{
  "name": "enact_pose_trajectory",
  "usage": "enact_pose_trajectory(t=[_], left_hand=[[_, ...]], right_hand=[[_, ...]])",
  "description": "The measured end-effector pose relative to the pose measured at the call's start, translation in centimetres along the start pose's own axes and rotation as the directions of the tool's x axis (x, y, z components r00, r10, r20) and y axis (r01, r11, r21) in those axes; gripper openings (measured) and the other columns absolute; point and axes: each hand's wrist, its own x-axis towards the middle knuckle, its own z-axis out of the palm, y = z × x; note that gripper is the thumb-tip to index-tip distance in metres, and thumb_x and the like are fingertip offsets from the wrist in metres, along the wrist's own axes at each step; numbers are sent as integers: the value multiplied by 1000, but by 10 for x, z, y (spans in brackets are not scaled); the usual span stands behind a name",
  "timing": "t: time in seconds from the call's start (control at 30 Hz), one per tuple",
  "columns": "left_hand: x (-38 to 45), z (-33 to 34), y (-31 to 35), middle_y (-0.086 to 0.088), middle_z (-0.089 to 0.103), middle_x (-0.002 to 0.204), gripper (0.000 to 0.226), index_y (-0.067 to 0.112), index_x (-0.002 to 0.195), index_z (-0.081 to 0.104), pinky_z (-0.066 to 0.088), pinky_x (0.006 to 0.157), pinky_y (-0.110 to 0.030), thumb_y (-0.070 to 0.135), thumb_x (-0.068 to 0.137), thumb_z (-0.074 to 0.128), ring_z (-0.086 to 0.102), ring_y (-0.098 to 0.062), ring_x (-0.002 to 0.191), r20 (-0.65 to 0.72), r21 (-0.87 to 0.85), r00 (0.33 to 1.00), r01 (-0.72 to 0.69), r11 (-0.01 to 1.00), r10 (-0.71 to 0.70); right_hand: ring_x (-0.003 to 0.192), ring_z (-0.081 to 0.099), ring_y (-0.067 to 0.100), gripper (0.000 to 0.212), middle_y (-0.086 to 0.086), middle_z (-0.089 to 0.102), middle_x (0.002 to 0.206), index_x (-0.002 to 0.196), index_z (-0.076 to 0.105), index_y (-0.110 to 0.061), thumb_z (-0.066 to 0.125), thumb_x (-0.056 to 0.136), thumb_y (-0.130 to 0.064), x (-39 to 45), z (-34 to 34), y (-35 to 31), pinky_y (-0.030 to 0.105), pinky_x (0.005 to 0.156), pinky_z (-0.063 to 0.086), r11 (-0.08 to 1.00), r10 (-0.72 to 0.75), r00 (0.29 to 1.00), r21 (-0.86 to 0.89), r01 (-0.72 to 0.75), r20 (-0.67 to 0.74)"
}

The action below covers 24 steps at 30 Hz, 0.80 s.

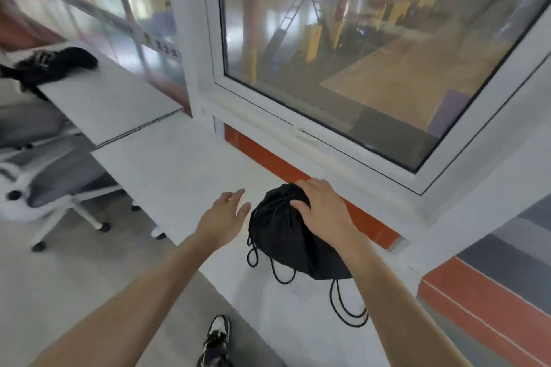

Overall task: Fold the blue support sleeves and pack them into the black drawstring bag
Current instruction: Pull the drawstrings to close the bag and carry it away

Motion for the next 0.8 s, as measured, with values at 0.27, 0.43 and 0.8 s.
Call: enact_pose_trajectory(t=[0.27, 0.43, 0.8], left_hand=[[-116, -80, -79, -1, 44, 153, 59, 29, 158, 33, 46, 106, -44, 55, 105, 30, 45, -23, 139, -229, -25, 935, 271, 962, -269], [-201, -123, -138, -2, 44, 154, 57, 27, 156, 34, 43, 105, -43, 55, 106, 27, 46, -26, 138, -327, -44, 850, 422, 906, -412], [-421, -215, -302, -2, 41, 159, 61, 26, 159, 30, 43, 109, -45, 57, 107, 25, 45, -27, 141, -508, -101, 564, 712, 695, -651]], right_hand=[[127, 47, 18, 41, -1, 54, 136, 141, 54, -19, 54, 105, -36, 31, 2, -125, 32, 110, 38, 917, -341, 939, 238, 320, 50], [110, 52, 18, 22, -4, 63, 117, 121, 60, -25, 52, 104, -35, 37, 18, -241, 30, 91, 39, 815, -533, 841, 323, 481, 93], [127, 49, 17, 42, -1, 60, 134, 143, 55, -20, 58, 104, -35, -19, 96, -529, 30, 107, 38, 539, -826, 548, 469, 700, 132]])
